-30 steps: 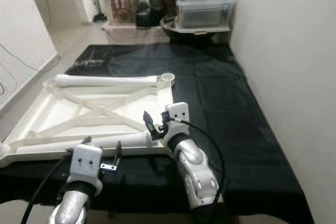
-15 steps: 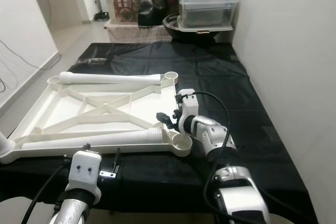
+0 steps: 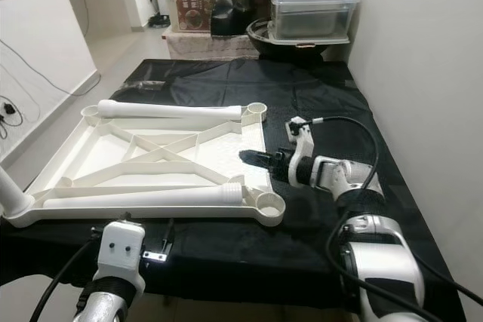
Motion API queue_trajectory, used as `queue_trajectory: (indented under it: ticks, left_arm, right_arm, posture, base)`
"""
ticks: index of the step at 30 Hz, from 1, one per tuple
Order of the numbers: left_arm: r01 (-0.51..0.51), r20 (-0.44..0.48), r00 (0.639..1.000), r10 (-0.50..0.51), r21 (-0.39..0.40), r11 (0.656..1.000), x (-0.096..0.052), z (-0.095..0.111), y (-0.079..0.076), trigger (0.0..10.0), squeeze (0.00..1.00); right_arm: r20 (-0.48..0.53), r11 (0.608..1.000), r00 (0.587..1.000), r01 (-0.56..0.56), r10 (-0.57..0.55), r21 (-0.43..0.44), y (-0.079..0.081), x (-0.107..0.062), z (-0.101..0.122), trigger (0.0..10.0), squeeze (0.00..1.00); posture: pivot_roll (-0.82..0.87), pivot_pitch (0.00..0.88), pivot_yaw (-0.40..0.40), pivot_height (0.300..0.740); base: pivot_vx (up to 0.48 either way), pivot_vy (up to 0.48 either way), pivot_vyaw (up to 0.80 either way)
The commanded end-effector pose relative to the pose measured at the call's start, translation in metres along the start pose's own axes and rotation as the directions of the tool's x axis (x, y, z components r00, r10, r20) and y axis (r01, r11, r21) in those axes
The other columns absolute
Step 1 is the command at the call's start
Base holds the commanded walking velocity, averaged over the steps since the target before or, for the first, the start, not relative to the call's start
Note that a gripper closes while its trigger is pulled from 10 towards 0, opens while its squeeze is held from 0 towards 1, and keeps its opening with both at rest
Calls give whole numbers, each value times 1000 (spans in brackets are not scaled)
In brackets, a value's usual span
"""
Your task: Building children table
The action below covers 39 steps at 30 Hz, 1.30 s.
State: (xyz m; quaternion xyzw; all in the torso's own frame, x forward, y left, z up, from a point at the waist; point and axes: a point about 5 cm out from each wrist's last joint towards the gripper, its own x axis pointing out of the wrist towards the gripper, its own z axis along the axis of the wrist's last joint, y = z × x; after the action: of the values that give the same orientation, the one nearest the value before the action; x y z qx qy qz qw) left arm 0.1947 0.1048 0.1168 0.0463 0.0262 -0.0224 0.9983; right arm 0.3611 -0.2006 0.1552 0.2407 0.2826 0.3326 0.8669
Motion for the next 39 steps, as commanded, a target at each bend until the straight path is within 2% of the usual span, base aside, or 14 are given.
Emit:
queue_trajectory:
  ticks: [1,4,13,15,32,39]
  left_arm:
    - [-6,-12,1000,6,-17,1000,1,0,-2,10000,0]
    - [-7,-12,1000,7,-15,1000,0,0,-1,10000,0]
    - [-2,-9,1000,2,-10,1000,1,0,-1,10000,0]
    - [-1,-10,1000,1,-8,1000,1,0,-1,10000,0]
    - [6,-13,1000,-6,-5,1000,1,-1,-2,10000,0]
    - [7,-12,1000,-7,-7,1000,1,0,-3,10000,0]
  right_arm:
    - [-41,1000,999,-15,16,14,0,0,-4,10000,0]
    - [-101,1000,995,-5,7,27,-1,1,-13,10000,0]
    - [-181,998,984,4,7,61,-3,2,-23,10000,0]
    - [-211,998,977,-21,34,64,-1,2,-25,10000,0]
    - [-227,984,961,-131,156,123,11,2,-23,10000,0]
    - [-245,976,951,-156,190,152,19,13,-31,10000,0]
  posture:
    - [8,0,-2,740]
    - [5,0,-2,740]
    - [4,0,-1,740]
    - [3,0,-3,740]
    - [3,0,-3,740]
    - [2,0,-6,740]
  base:
    - [0,0,0]
    - [0,0,0]
    - [0,0,0]
    - [0,0,0]
    - [0,0,0]
    - [0,0,0]
